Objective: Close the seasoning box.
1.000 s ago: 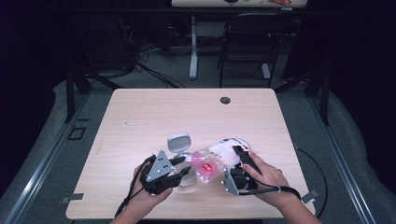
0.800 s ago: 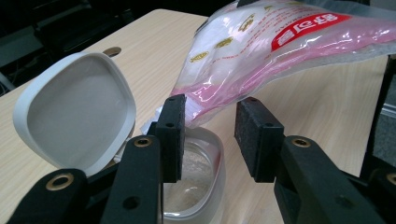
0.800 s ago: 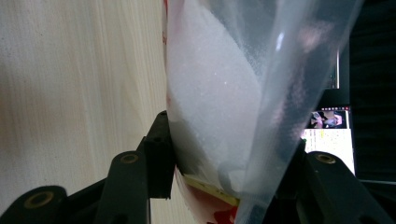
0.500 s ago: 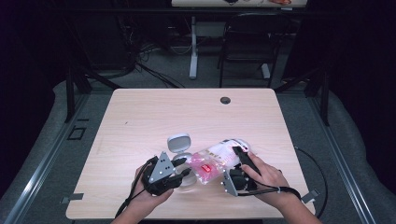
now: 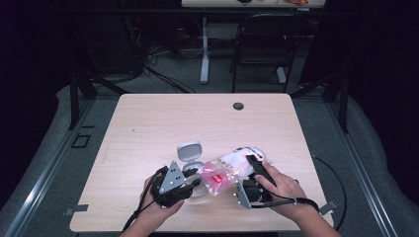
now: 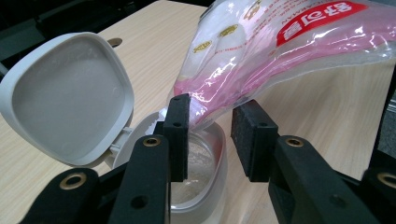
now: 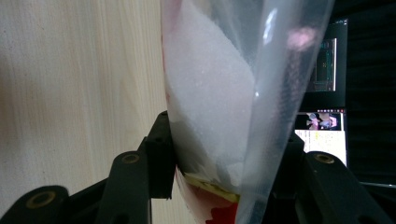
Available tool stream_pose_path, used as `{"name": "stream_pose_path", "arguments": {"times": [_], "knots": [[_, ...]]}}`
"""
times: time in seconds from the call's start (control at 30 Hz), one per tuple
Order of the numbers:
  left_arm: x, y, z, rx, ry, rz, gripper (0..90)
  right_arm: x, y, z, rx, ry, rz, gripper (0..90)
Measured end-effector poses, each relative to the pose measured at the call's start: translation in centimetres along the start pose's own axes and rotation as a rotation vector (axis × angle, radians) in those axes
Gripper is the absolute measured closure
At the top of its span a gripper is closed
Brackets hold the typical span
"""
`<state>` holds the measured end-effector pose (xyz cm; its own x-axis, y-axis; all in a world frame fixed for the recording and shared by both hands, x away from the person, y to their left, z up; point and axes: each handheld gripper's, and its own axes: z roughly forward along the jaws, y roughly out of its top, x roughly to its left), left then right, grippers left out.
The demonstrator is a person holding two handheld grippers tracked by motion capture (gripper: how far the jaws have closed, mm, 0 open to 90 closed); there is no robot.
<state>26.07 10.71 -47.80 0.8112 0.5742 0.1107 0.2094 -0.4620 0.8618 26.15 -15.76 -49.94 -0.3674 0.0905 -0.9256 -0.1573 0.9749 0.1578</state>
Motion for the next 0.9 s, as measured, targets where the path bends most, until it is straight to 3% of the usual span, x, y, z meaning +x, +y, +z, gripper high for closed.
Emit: {"name": "stream_pose_path", "arguments": {"times": [0.9], "knots": [[-0.33,-0.35,0.29,0.032,-0.007,0.020,80.9,-0.23,0.39,-0.40,0.008,-0.004,-0.028,54.1]]}}
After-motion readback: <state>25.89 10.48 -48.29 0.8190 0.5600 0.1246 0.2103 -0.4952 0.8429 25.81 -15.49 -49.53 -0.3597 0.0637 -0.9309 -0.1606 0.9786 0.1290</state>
